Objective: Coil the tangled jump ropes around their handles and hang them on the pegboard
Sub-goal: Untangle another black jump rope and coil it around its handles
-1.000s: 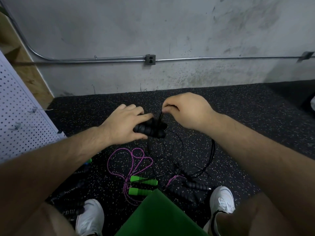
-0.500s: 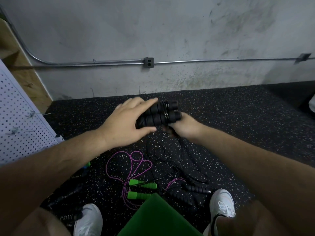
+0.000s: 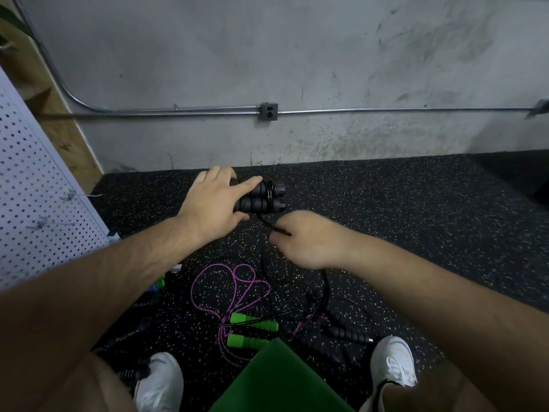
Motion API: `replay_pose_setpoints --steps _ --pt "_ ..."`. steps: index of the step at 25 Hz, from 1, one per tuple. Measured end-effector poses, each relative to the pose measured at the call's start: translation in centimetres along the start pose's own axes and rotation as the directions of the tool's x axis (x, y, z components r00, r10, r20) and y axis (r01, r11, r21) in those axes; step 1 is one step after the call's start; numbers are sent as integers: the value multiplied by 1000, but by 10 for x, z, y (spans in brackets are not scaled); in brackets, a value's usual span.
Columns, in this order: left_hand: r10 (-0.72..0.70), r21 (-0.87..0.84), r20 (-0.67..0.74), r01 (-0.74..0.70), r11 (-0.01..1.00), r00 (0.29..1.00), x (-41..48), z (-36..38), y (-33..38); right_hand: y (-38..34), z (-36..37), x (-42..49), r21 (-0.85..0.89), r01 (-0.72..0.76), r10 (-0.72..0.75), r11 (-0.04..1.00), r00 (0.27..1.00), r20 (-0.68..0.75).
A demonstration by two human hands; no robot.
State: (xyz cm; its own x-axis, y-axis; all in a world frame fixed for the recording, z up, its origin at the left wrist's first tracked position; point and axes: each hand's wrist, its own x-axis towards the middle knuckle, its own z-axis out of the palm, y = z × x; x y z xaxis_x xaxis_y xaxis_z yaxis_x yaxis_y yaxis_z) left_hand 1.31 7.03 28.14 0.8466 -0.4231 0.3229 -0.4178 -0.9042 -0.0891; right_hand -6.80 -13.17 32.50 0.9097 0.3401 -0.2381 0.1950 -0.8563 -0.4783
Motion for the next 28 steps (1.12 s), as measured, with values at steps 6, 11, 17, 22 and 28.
replay_pose_setpoints --steps 6,11,17,22,28 --pt "240 -62 61 -236 970 969 -7 -4 8 23 -38 3 -383 46 -214 922 888 -407" --pt "367 -314 69 -329 891 928 -17 -15 29 60 -46 28 -123 131 -168 984 914 -370" --pt "243 -536 39 -185 824 969 -19 -37 36 75 -25 40 675 122 14 728 981 -193" --pt "71 -488 -13 -69 870 997 -7 -31 31 51 21 32 401 22 10 916 997 -77" --pt "-14 -191 -15 11 981 1000 5 -15 14 21 24 20 418 -123 72 900 988 135"
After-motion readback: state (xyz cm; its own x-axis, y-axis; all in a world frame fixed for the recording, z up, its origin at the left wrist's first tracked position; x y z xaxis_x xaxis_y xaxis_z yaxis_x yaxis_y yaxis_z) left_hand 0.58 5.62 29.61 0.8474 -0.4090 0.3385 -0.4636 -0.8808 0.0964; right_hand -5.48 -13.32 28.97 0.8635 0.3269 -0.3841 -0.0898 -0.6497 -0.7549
